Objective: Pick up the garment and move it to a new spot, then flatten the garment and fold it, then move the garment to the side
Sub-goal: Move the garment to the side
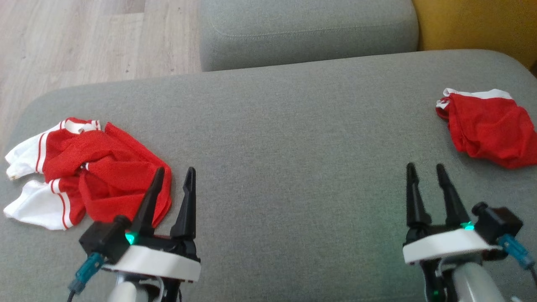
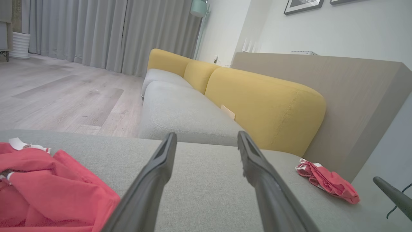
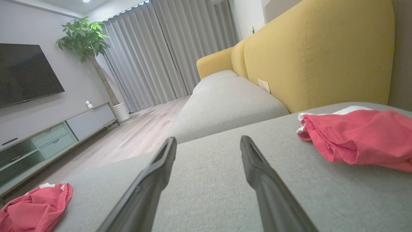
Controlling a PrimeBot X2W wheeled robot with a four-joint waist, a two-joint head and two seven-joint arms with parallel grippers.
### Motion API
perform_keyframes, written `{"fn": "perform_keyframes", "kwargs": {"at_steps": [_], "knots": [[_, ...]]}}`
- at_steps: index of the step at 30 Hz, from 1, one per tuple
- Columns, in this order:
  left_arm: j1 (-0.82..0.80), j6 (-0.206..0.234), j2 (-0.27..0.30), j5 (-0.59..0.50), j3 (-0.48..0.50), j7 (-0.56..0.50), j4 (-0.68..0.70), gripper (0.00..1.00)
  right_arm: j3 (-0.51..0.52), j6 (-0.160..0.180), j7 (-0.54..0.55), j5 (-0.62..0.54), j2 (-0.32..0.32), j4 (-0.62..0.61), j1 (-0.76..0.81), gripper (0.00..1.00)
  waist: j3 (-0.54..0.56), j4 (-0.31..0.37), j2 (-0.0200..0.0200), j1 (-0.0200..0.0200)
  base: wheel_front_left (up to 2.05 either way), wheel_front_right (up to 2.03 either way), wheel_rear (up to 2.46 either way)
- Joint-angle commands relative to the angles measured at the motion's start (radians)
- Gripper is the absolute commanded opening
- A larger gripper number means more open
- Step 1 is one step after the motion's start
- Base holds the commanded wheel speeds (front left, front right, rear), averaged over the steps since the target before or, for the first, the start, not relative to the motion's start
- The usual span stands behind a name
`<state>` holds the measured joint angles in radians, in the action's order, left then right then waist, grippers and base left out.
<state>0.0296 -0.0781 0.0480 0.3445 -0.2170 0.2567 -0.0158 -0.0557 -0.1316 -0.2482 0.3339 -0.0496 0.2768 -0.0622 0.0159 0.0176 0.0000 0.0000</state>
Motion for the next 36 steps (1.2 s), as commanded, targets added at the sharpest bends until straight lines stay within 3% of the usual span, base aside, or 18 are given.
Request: {"fn": "perform_keyframes", "kwargs": {"at_steps": [1,30,36], "knots": [[-0.021,0.003,0.002,-0.002,0.032,0.005,0.031,1.0,-0.037,0.001,-0.012,0.0,-0.001,-0.029,-0.012,1.0,0.004,-0.002,0.0,0.0,0.0,0.0,0.0],[-0.005,0.017,0.002,0.003,0.015,0.005,0.009,1.0,-0.045,0.001,-0.013,-0.031,-0.001,-0.077,0.033,1.0,0.016,-0.021,0.0,0.0,0.0,0.0,0.0],[-0.004,0.016,0.002,0.003,0.011,0.005,-0.004,1.0,-0.06,0.001,-0.013,-0.026,-0.001,-0.064,0.036,1.0,0.019,-0.051,0.0,0.0,0.0,0.0,0.0]]}}
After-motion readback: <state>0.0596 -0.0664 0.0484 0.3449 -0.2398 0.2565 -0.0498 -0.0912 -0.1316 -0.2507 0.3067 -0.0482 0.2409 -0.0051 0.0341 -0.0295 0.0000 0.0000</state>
